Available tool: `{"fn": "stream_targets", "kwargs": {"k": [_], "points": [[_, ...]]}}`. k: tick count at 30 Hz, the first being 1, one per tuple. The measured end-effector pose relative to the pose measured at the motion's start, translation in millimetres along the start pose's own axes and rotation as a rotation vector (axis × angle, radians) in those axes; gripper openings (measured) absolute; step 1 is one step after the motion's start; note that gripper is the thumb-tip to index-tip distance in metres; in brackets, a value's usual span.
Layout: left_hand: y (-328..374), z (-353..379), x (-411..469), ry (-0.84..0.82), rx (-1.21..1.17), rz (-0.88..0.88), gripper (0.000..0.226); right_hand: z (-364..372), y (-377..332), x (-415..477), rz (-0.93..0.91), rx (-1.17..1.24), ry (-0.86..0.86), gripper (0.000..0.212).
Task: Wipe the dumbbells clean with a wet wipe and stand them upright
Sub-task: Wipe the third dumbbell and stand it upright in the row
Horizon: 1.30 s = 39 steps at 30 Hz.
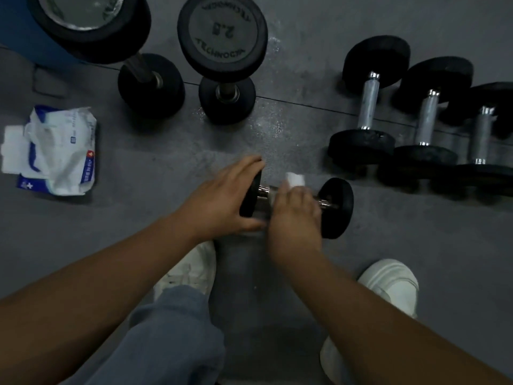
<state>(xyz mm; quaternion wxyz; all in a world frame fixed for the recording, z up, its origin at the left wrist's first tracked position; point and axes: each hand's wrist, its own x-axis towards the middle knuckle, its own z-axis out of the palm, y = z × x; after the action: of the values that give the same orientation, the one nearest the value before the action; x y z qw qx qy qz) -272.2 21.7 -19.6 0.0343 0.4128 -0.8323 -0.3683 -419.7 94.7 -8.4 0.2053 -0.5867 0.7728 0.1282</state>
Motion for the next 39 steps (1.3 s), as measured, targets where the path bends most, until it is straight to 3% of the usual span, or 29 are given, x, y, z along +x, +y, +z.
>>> {"fn": "stream_targets", "kwargs": {"k": [3, 7, 11, 15, 19, 22, 26, 30, 33, 35, 37, 39], "points": [[-6, 5, 4, -0.086, 0.149, 0.020, 0.127, 2, -3, -3, -0.149, -0.051, 0.055, 0.054], [-14, -10, 30, -0.120, 0.220, 0.016, 0.126, -7, 4, 14, 0.032, -0.007, 0.058, 0.060], [-19, -22, 54, -0.198, 0.058, -0.004, 0.125, -7, 3, 18, -0.179, -0.039, 0.075, 0.056], [-25, -26, 70, -0.252, -0.152, -0.039, 0.129, -14, 22, 29, 0.060, -0.025, 0.051, 0.062], [-24, -23, 62, -0.213, -0.120, -0.016, 0.130, -7, 10, 16, -0.164, -0.008, 0.062, 0.062], [-17, -13, 33, -0.129, -0.025, -0.005, 0.129, -7, 22, 10, 0.052, 0.038, 0.059, 0.057], [-4, 9, -16, -0.022, -0.029, 0.045, 0.119, 3, 18, -14, -0.122, 0.058, -0.012, 0.060], [3, 22, -48, 0.024, -0.071, 0.019, 0.115, 3, 21, -23, -0.039, 0.012, -0.054, 0.054], [5, 18, -46, -0.042, -0.068, -0.041, 0.118, 12, 10, -35, -0.179, 0.032, -0.056, 0.052], [5, 16, -45, -0.127, -0.033, -0.043, 0.122, 12, 20, -38, -0.099, 0.042, -0.065, 0.047], [6, 17, -48, -0.186, -0.039, -0.047, 0.125, 13, 19, -49, -0.009, 0.029, -0.101, 0.056], [6, 18, -52, -0.227, -0.046, -0.047, 0.126, 17, 7, -68, -0.093, 0.055, -0.150, 0.067]]}}
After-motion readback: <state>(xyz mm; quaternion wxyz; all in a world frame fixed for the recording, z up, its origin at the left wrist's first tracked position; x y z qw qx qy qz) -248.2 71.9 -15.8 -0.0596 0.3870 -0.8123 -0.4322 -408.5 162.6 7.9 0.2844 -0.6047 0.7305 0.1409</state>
